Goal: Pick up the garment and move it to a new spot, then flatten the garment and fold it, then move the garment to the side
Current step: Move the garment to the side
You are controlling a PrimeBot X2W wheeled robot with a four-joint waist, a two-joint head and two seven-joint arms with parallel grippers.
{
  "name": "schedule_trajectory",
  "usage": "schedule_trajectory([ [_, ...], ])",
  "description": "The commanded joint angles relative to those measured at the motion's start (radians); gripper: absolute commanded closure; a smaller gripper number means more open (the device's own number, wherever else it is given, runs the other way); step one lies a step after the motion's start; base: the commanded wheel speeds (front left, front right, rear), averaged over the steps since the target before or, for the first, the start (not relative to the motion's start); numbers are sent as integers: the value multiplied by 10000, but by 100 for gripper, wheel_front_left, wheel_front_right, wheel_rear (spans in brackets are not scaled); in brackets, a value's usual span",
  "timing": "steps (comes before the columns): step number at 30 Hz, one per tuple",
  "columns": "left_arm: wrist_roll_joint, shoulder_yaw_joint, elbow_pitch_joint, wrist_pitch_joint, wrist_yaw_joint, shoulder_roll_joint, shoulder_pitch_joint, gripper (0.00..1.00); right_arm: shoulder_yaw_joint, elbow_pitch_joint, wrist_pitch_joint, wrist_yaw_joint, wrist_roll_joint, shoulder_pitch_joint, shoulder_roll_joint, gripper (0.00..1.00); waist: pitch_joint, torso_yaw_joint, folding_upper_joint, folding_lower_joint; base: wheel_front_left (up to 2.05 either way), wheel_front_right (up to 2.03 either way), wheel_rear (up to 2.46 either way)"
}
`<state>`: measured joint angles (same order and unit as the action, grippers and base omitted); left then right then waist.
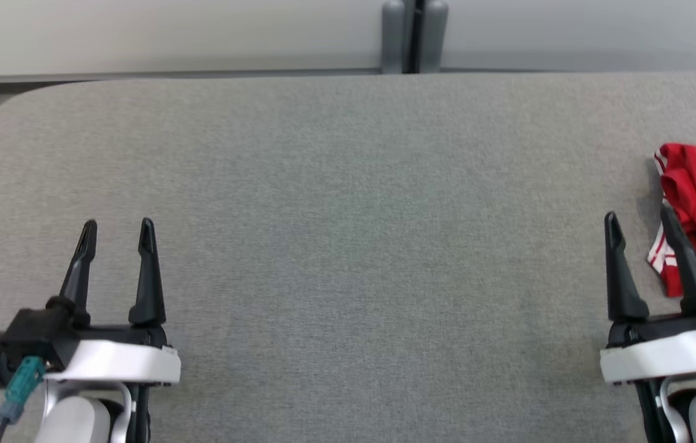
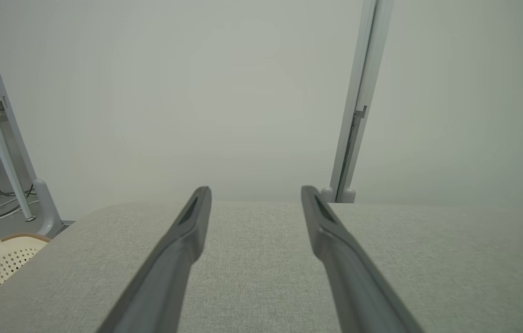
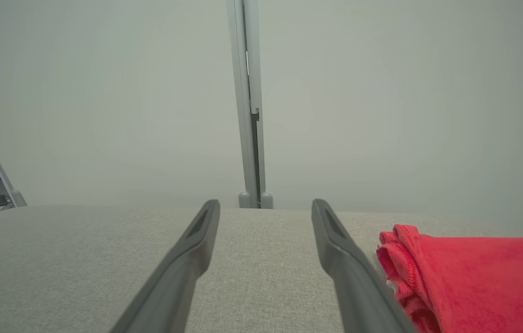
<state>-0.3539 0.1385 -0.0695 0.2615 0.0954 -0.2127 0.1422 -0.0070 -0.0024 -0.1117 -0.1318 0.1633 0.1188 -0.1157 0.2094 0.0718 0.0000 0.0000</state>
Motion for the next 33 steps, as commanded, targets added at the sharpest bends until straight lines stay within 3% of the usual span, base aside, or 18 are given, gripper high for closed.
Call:
schedule_trajectory([
  [1, 55, -79, 13, 39, -70, 72, -218, 0, 46, -167, 88, 23, 11, -256, 38, 0, -368, 313, 0, 0, 0, 0, 0],
  [12, 460, -339, -401, 42, -834, 295, -1387, 0, 103, -584, 631, 23, 83, -1692, 5, 0, -1595, 388, 0, 0, 0, 0, 0],
  [21, 785, -91, -749, 41, -901, 185, -2173, 0, -63, -733, 914, 23, 131, -2661, 21, 0, -2407, 209, 0, 0, 0, 0, 0],
  [33, 994, 158, -968, -82, -787, 3, -2192, 0, -163, -835, 1001, 23, 117, -2872, 37, 0, -2591, 151, 0, 0, 0, 0, 0],
])
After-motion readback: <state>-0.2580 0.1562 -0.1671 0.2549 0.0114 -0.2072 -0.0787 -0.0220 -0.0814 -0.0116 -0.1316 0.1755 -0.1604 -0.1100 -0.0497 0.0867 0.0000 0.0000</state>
